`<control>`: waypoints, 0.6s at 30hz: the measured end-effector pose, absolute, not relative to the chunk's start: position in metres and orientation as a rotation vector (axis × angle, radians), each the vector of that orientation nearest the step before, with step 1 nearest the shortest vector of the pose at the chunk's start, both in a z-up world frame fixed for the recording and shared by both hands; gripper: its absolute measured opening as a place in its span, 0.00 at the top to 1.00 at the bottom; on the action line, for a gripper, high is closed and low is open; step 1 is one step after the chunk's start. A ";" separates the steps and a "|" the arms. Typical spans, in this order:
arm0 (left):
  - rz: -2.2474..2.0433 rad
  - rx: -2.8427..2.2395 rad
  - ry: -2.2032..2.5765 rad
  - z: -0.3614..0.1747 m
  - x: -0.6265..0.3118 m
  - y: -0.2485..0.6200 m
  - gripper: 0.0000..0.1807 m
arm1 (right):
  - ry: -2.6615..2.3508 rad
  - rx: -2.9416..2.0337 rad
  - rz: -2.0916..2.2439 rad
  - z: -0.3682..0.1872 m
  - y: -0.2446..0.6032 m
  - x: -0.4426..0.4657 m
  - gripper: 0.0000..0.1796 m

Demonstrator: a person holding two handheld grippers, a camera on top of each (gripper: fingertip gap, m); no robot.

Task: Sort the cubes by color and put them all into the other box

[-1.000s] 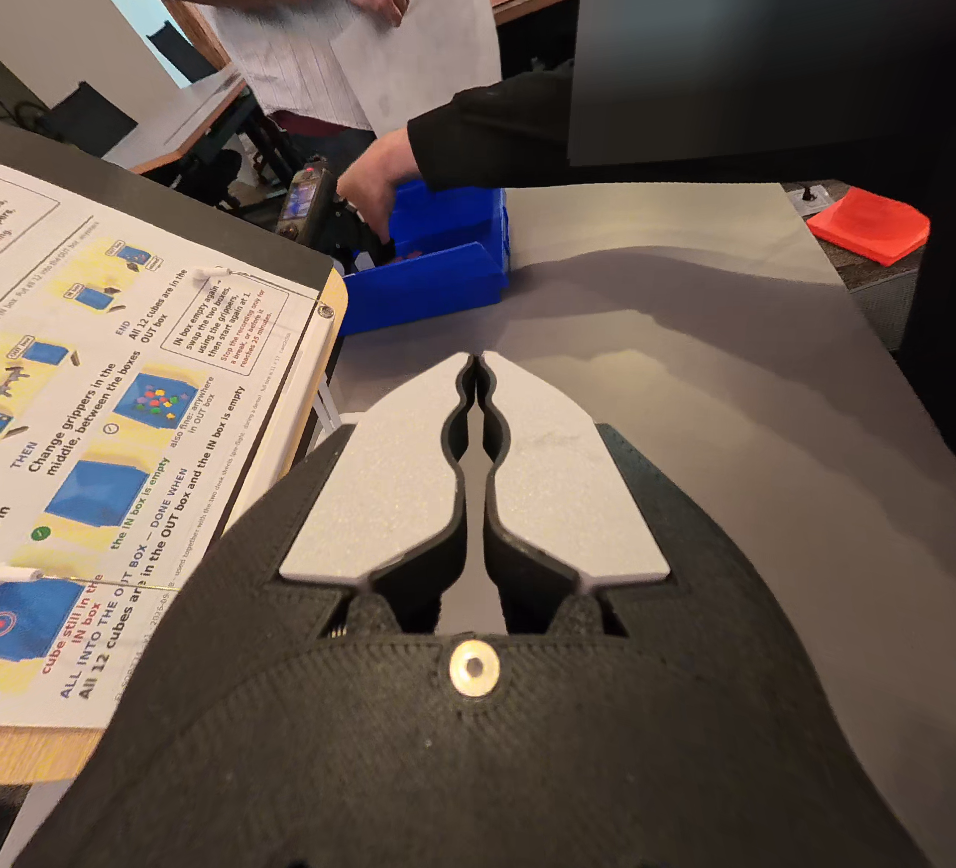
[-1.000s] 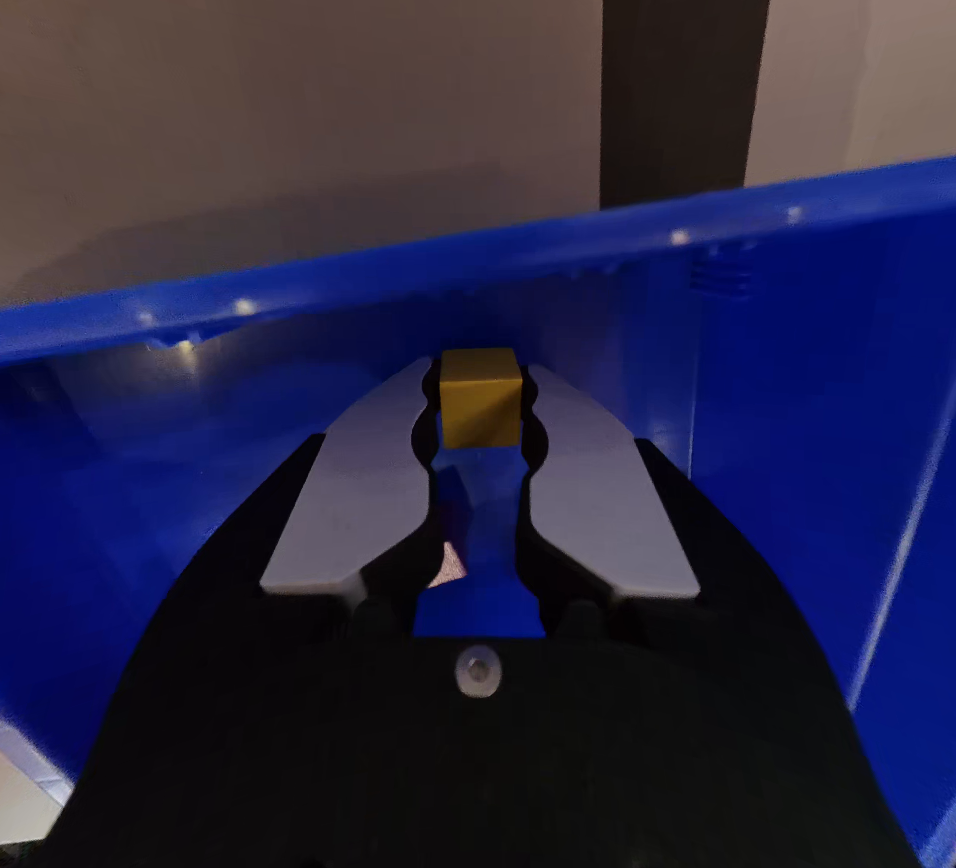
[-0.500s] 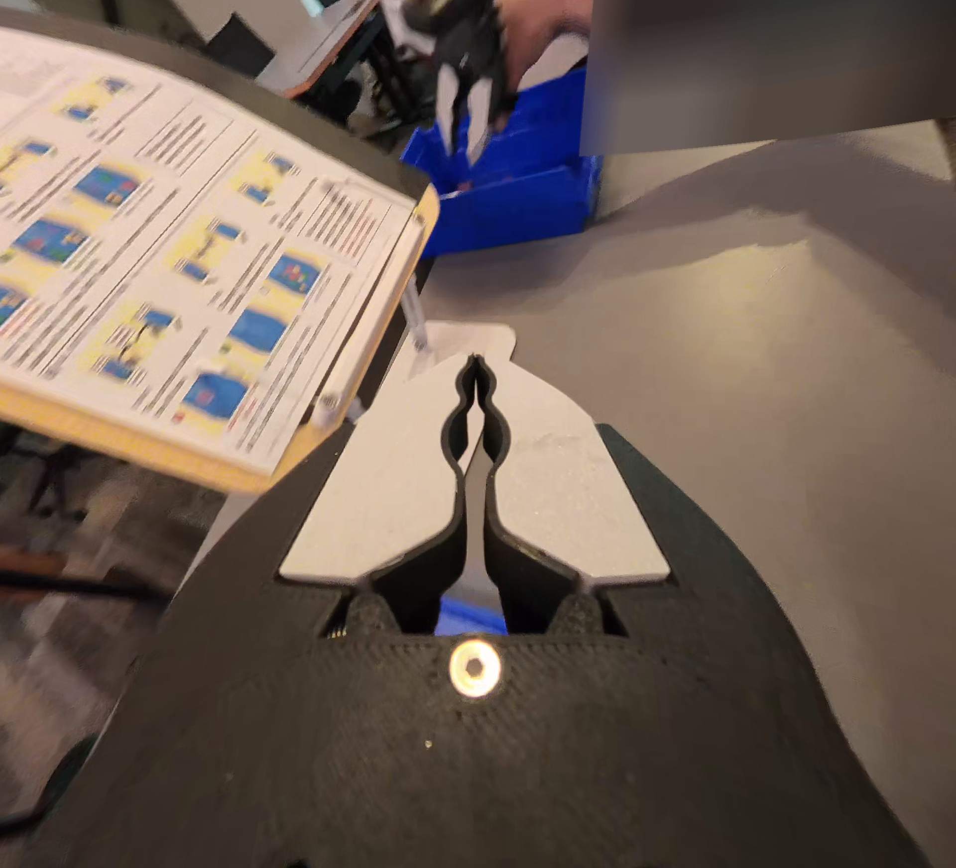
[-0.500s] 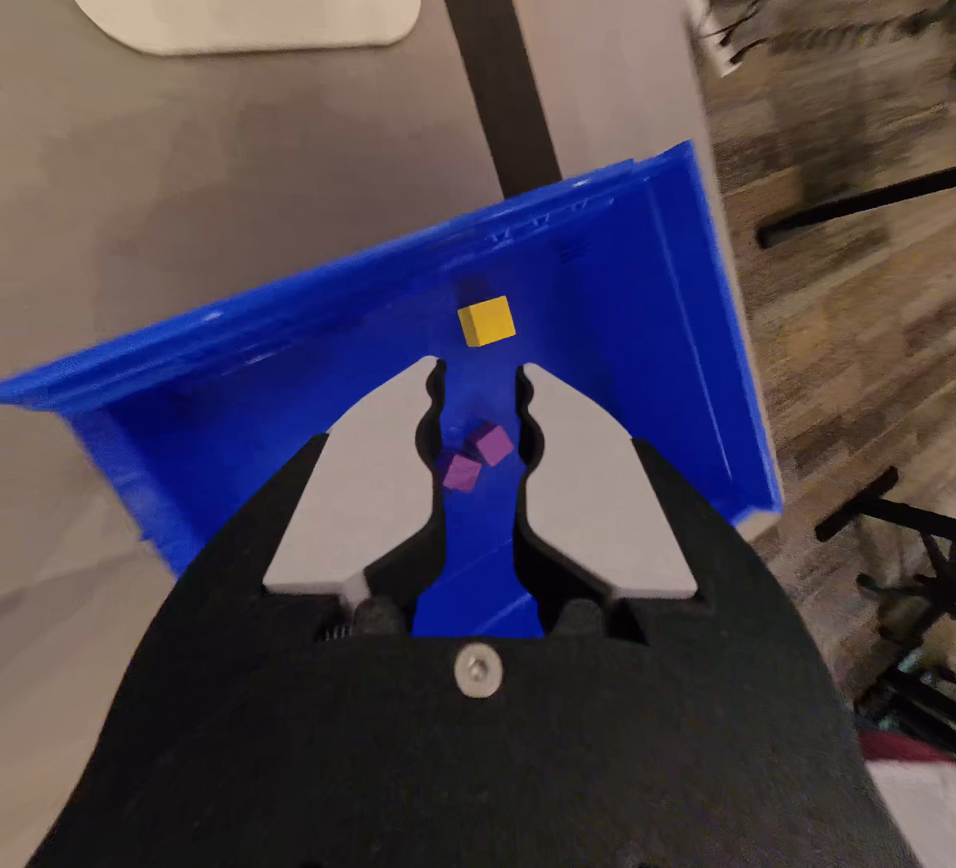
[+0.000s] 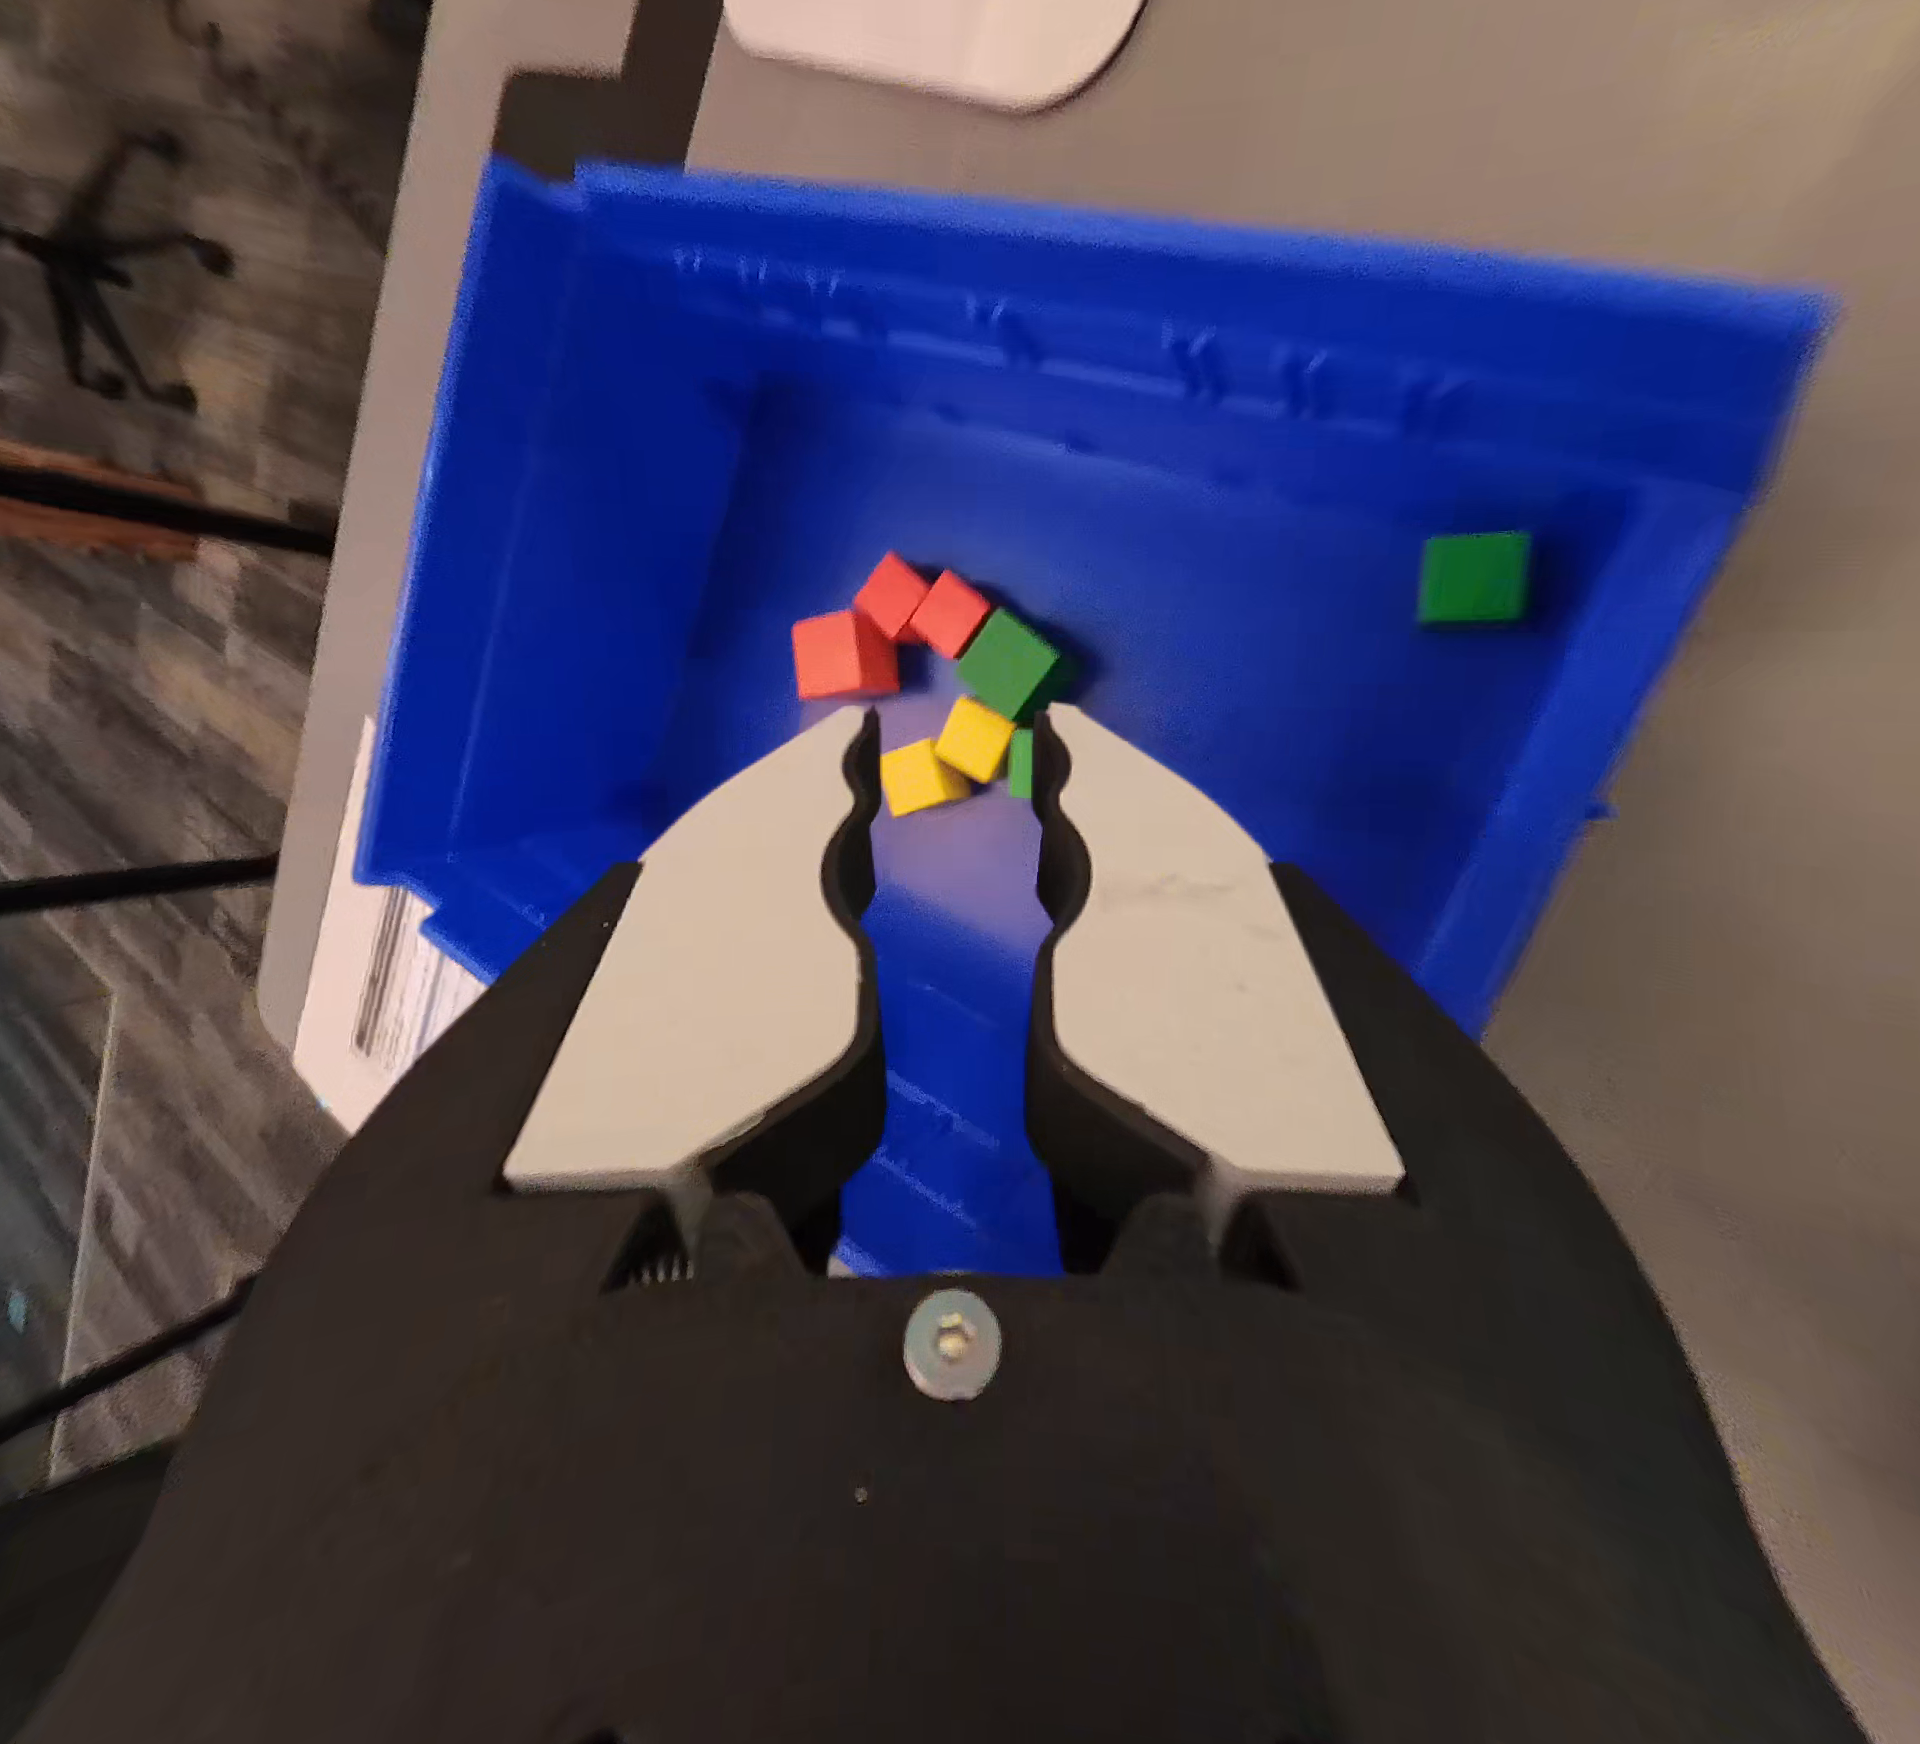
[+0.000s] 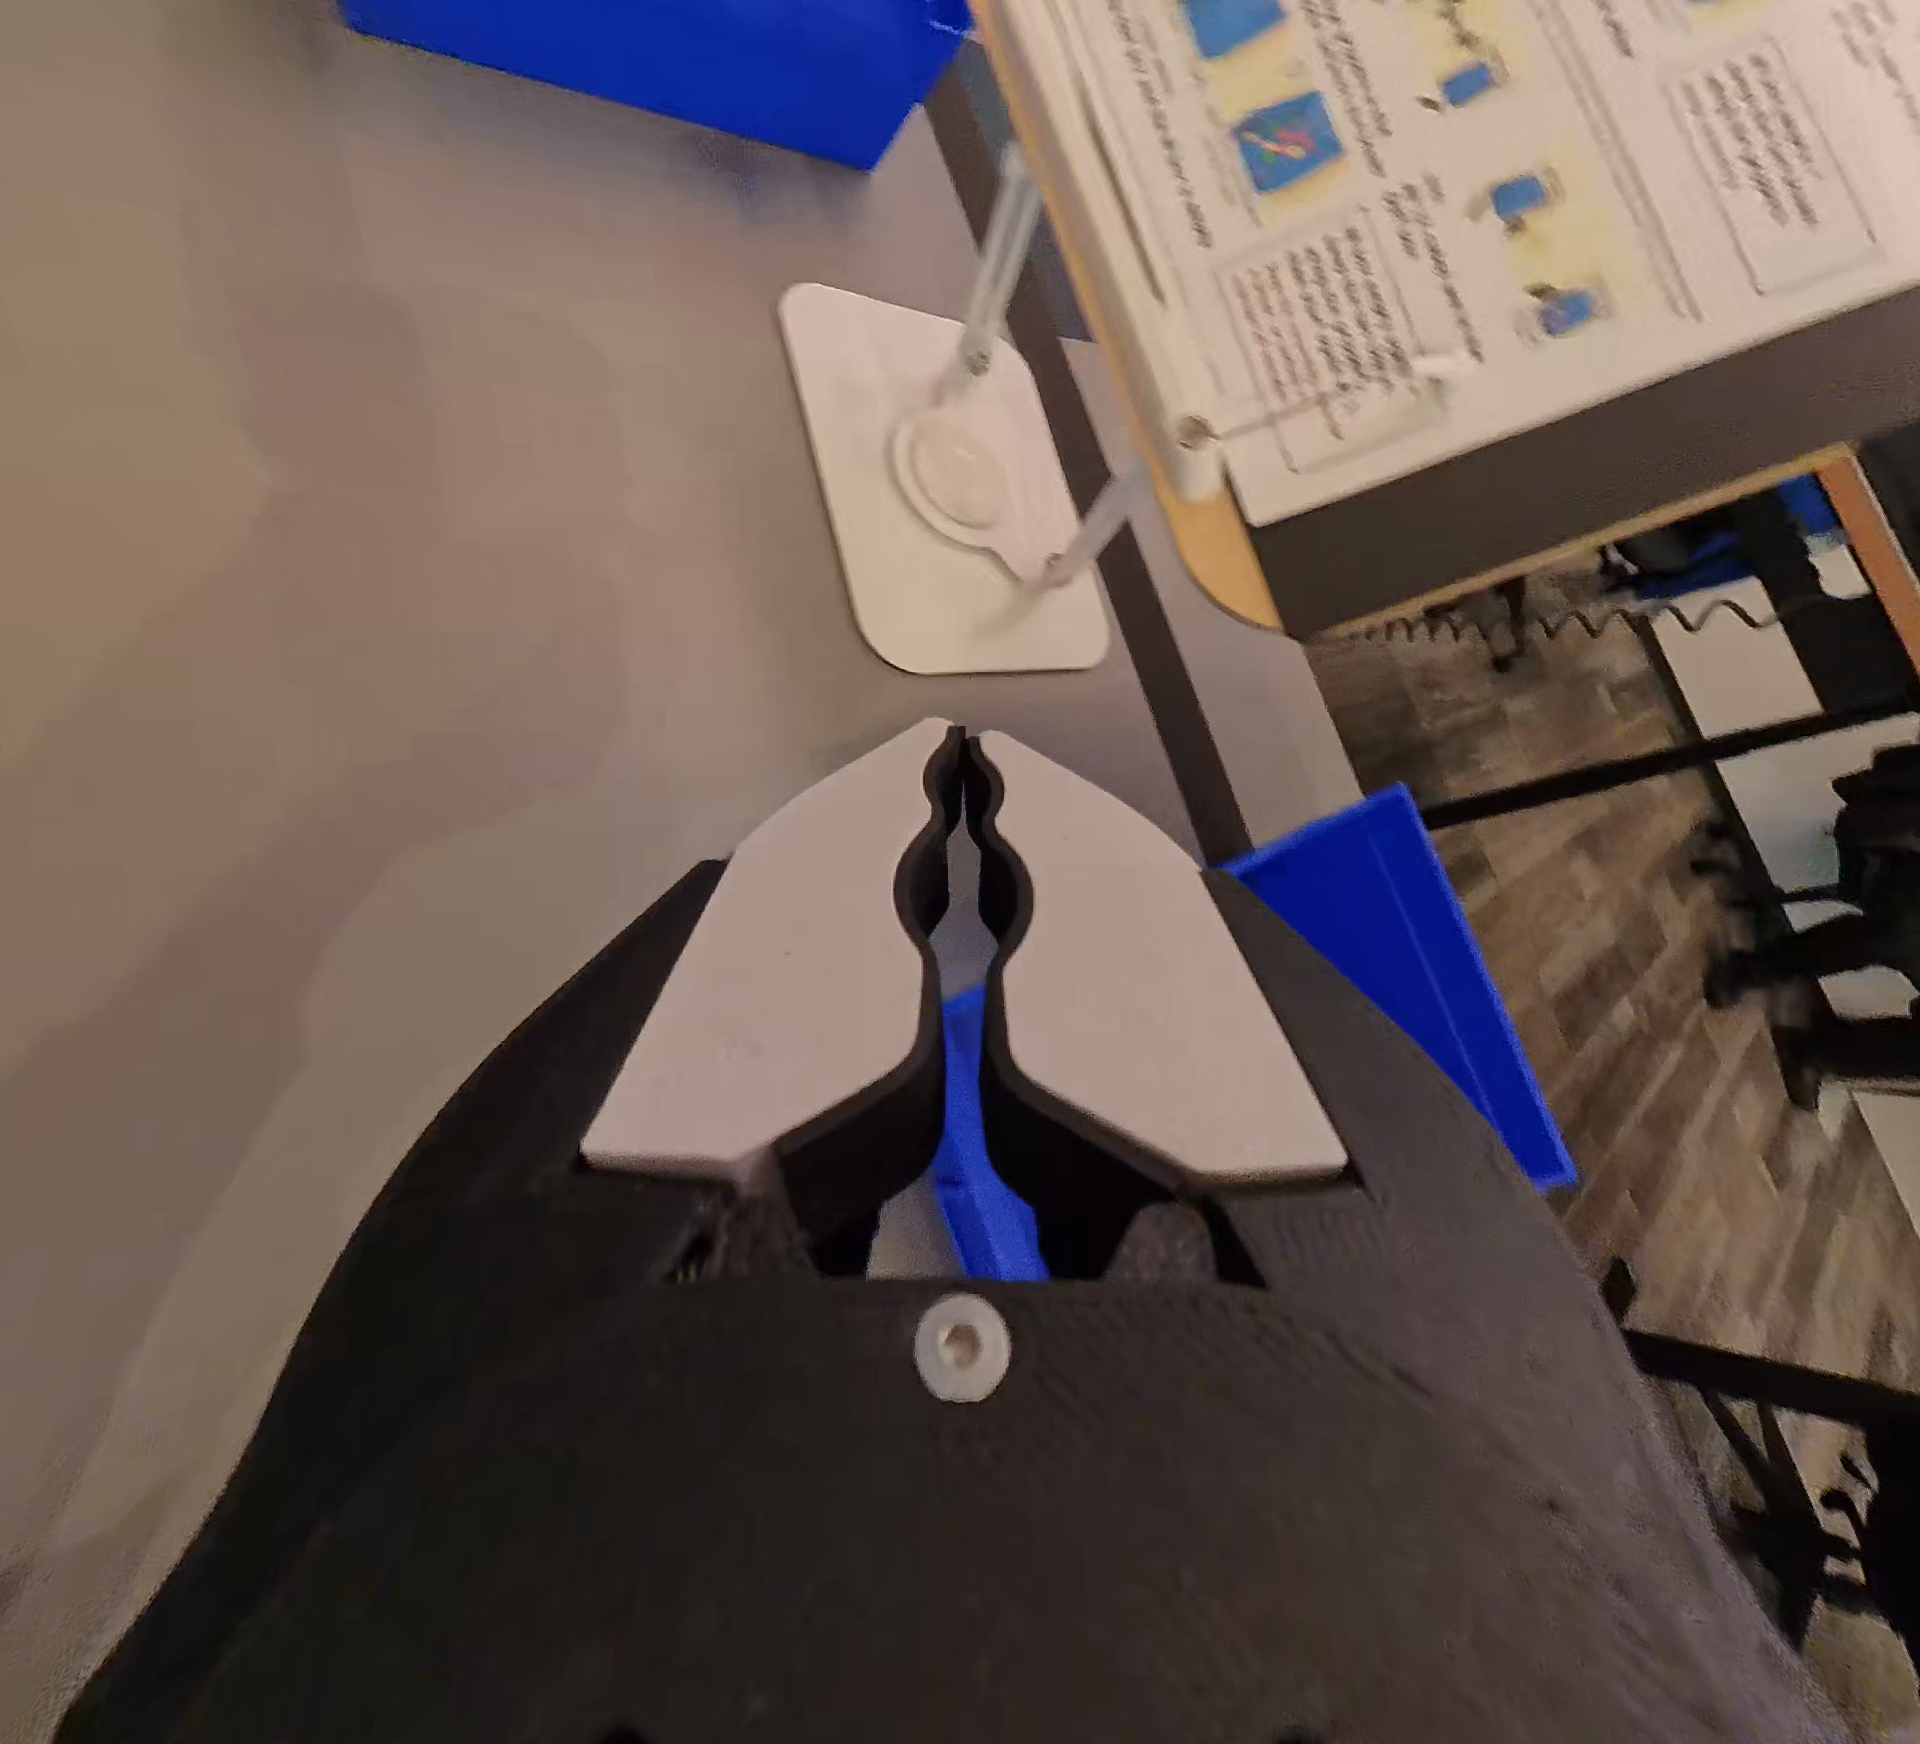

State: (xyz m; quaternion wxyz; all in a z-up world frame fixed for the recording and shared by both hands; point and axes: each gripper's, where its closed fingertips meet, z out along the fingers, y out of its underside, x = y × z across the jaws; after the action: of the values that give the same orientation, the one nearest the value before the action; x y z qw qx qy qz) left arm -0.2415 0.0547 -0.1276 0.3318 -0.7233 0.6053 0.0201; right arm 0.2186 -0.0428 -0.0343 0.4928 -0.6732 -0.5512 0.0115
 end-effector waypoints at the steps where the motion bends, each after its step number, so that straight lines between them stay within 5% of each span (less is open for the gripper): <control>1: 0.071 -1.931 1.573 -0.135 -0.246 0.064 0.84 | -1.358 -1.624 0.045 -0.039 -0.049 0.208 1.00; 18: 0.325 -2.397 1.784 -0.221 -0.284 0.105 0.80 | -1.503 -1.555 0.242 -0.085 -0.077 0.147 1.00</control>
State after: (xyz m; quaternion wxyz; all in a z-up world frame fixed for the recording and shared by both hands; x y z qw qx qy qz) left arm -0.2843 0.1047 -0.2210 0.0682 -0.7956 0.5922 0.1078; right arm 0.1466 -0.0774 -0.0852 0.4640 -0.6330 -0.6118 0.0986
